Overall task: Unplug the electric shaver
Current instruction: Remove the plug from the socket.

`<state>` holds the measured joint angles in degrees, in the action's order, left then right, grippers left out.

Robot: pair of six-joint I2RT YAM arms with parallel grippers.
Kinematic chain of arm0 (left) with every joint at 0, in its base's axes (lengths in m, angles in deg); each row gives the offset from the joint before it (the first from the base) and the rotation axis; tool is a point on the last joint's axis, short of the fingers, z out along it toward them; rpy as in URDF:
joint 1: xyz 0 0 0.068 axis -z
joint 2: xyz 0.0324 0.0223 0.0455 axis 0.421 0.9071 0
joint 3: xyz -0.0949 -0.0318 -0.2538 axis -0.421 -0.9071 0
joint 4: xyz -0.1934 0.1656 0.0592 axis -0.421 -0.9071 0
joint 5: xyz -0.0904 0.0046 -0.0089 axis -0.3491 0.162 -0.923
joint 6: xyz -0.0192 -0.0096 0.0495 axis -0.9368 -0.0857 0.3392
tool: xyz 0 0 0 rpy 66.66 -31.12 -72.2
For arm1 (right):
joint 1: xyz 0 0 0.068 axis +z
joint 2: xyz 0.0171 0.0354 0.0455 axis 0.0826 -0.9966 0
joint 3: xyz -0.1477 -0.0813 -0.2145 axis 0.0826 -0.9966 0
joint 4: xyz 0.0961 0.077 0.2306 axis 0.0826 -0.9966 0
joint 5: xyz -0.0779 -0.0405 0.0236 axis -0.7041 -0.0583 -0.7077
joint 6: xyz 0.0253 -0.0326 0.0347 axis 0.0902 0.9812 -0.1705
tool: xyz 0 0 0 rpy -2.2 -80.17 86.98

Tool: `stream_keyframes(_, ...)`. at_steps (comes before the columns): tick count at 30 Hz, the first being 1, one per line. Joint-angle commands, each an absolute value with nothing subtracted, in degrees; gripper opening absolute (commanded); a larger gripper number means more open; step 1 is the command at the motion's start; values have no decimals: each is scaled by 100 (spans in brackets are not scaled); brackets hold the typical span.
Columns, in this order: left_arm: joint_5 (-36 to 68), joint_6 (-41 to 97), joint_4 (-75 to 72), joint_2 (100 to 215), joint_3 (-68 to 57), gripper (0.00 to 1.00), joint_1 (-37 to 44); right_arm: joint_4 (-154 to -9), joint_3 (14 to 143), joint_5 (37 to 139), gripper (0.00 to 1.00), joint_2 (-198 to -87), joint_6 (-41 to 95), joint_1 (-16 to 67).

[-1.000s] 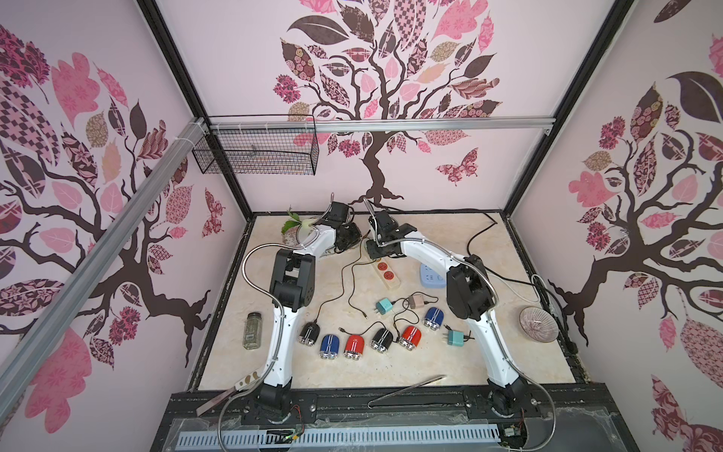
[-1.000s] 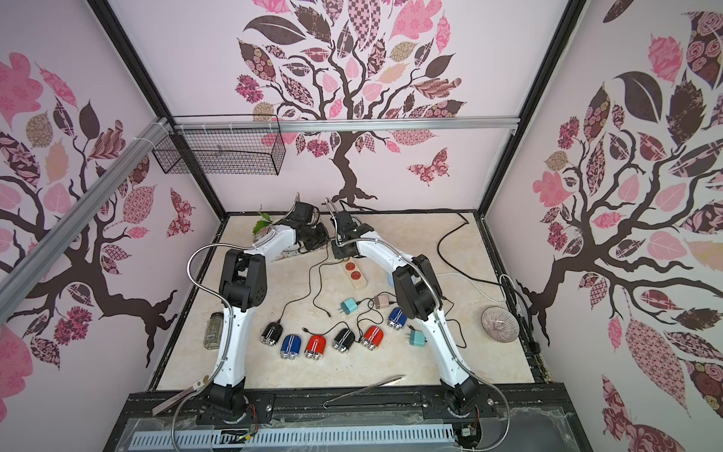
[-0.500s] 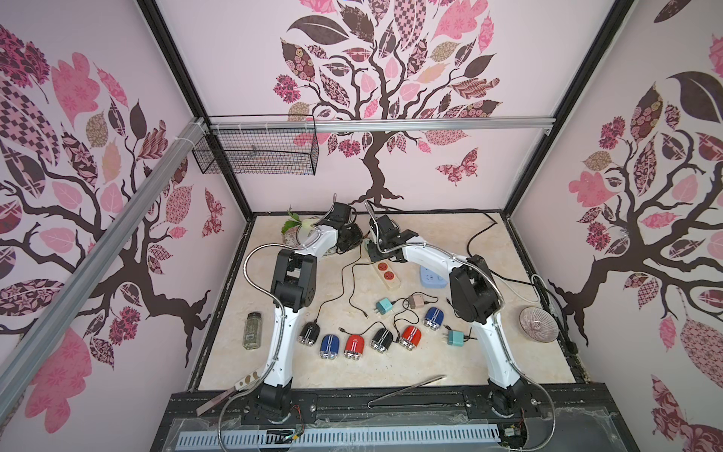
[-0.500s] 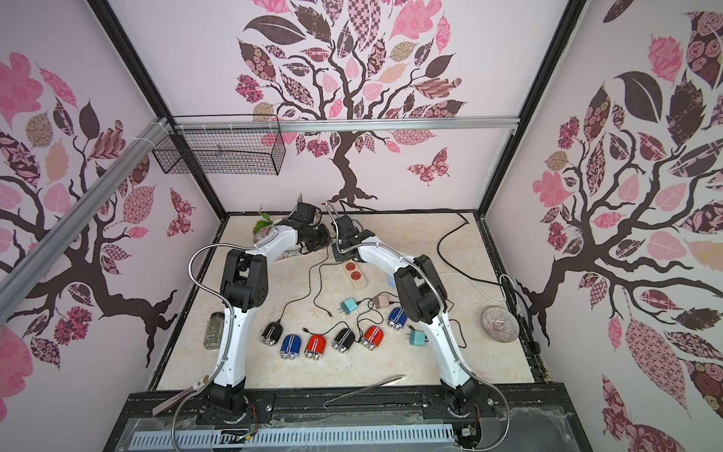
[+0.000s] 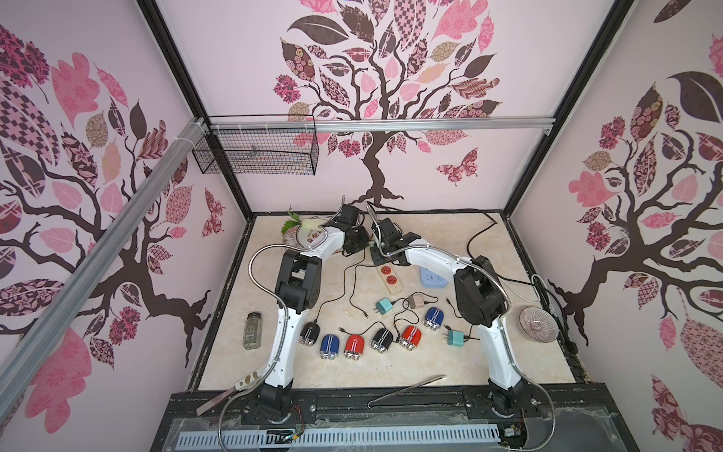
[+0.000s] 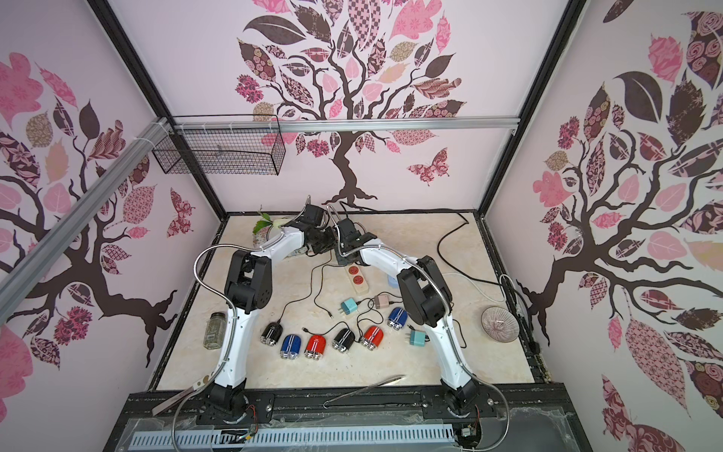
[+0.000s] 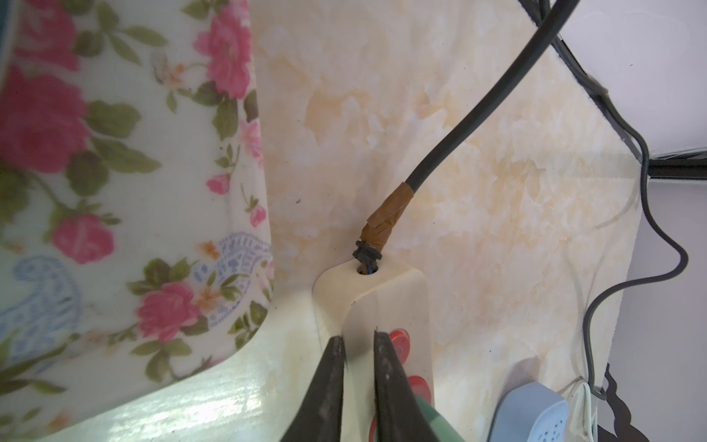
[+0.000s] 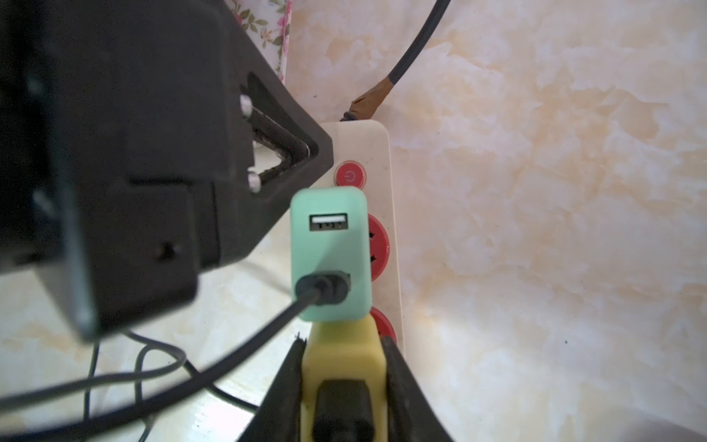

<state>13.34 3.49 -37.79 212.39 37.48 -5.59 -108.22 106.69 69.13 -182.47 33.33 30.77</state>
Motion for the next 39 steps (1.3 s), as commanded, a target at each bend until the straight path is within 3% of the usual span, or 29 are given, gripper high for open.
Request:
stream_keyframes(1, 1483, 367, -3626, 21094, 3513, 18, -521, -11557, 10584, 6804, 25, -18025, 3430, 3090)
stream_keyframes(26, 1397, 295, -3379, 21180, 2998, 16, -519, -11785, 11248, 6619, 24, -17922, 3349, 3108)
stream_keyframes(39, 1359, 361, -3414, 20896, 3209, 19, -525, -11550, 10484, 6909, 24, -17122, 3019, 3135)
